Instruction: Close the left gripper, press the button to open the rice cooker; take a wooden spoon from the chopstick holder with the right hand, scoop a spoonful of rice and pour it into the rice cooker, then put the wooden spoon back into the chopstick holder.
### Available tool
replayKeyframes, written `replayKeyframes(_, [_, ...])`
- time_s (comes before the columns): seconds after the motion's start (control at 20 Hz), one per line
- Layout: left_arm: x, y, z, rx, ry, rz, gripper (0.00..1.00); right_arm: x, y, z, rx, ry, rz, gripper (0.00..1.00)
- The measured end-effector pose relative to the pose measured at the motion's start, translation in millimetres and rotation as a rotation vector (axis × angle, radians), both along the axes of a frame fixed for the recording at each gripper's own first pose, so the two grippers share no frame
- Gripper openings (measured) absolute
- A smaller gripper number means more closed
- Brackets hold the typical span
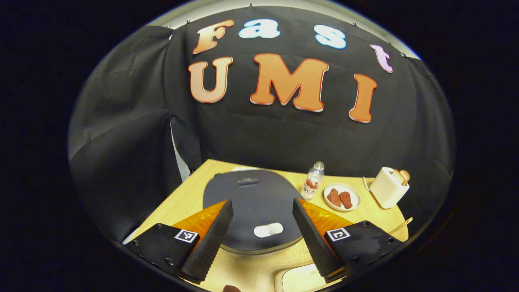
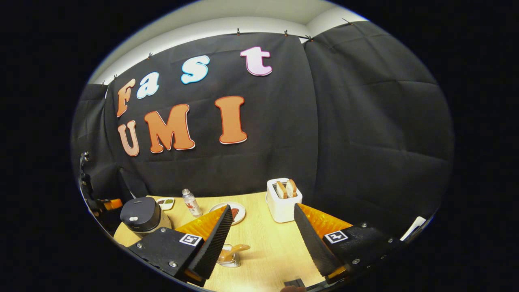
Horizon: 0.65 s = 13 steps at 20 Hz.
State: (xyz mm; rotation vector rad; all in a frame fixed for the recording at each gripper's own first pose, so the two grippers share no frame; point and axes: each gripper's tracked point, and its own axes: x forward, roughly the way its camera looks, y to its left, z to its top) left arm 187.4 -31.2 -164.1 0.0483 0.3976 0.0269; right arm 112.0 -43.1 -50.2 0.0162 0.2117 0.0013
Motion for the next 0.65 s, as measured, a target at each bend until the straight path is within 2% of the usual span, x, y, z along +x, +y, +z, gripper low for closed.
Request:
replayKeyframes(0.05, [-2.3,3.0,25.2,-0.003,-0.033,-0.003,0.98,1.5,0.4,8.6,-0.012,-0.016,0.005,0.94])
replayKeyframes(0.2, [-15.0,8.2,99.2,0.004,-0.122,-0.013,0.98,4.9,-2.8,37.6,-0.054,-0.066,0.007,0.94])
replayKeyframes(0.25, [-20.4,11.4,121.9,0.021,-0.152,-0.015,0.95,4.5,-2.4,48.0,-0.061,-0.081,0.014,0.94])
replayKeyframes(0.3, [-7.3,8.1,151.1,0.045,-0.189,-0.014,0.95,4.5,0.0,56.7,-0.067,-0.093,0.018,0.94])
replayKeyframes(0.4, [-22.6,9.0,195.0,0.079,-0.255,-0.017,0.95,4.7,-0.7,74.9,-0.082,-0.12,0.01,0.94])
replayKeyframes(0.65, [-55.8,16.5,278.0,0.077,-0.397,-0.012,0.94,-0.8,9.4,113.6,-0.09,-0.191,0.026,0.94])
